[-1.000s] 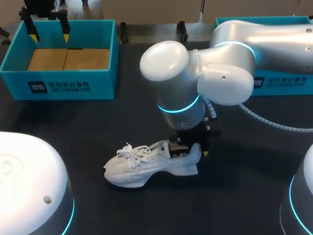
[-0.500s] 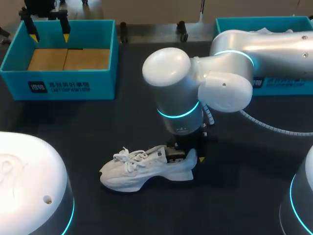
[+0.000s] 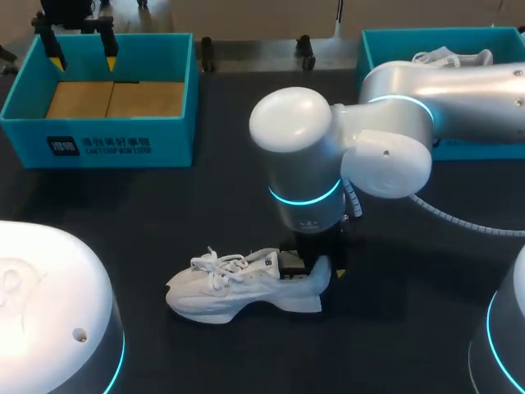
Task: Take the shoe out of the shoebox, open the shoe tongue, remove and reinsert the insole, then place the shoe into the shoebox
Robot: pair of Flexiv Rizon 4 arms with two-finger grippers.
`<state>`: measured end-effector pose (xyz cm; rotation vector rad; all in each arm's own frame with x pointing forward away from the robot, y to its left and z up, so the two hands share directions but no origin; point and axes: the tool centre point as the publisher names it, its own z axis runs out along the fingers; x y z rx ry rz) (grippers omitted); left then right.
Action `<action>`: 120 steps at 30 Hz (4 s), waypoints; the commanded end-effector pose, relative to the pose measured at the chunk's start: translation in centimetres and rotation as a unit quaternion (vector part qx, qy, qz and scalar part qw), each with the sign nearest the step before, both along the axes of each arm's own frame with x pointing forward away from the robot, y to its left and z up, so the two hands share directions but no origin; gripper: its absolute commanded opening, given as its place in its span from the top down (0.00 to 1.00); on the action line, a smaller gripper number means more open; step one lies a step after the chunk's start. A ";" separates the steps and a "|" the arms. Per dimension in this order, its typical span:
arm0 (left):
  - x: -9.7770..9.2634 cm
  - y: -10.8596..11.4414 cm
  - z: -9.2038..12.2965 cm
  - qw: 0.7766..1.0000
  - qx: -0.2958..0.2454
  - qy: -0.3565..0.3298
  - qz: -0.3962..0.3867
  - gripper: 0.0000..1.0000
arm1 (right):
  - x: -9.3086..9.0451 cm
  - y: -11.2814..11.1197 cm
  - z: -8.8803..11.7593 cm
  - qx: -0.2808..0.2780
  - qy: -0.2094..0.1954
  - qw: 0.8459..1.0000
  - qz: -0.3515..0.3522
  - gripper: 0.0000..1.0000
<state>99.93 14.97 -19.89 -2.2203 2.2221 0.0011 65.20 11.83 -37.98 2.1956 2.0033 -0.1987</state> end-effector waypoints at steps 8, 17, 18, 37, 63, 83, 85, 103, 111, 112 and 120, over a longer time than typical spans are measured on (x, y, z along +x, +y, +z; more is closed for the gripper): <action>0.0 0.0 0.0 1.000 0.000 0.000 0.000 0.00 | -0.6 0.8 0.6 0.001 -0.035 0.997 -0.070 0.32; 0.0 0.0 0.0 1.000 0.000 0.000 0.000 0.00 | -0.3 0.8 4.6 0.058 -0.020 0.996 -0.059 0.00; 0.0 0.0 0.0 1.000 0.000 0.000 0.000 0.00 | -0.2 0.7 5.1 0.070 -0.028 0.996 -0.053 0.00; 0.0 0.0 0.0 1.000 0.000 0.000 0.000 0.00 | 1.9 -1.7 10.2 0.264 -0.108 0.936 0.207 0.00; 0.0 0.0 0.0 1.000 0.000 0.000 0.000 0.00 | 2.3 -5.2 8.1 0.425 -0.303 0.690 0.501 0.00; 0.0 0.0 0.0 1.000 0.000 0.000 0.000 0.00 | 3.4 -9.6 6.9 0.487 -0.285 0.533 0.630 0.00; 0.0 0.0 0.0 1.000 0.000 0.000 0.000 0.00 | 3.4 -9.6 6.9 0.487 -0.285 0.533 0.630 0.00; 0.0 0.0 0.0 1.000 0.000 0.000 0.000 0.00 | 3.3 -10.6 3.4 0.441 -0.318 0.561 0.624 0.00; 0.0 0.0 0.0 1.000 0.000 0.000 0.000 0.00 | 2.6 -11.6 2.6 0.422 -0.364 0.531 0.639 0.00; 0.0 0.0 0.0 1.000 0.000 0.000 0.000 0.00 | 2.5 -11.8 2.3 0.422 -0.367 0.531 0.636 0.00; 0.0 0.0 0.0 1.000 0.000 0.000 0.000 0.00 | 2.4 -12.1 1.5 0.428 -0.363 0.536 0.631 0.00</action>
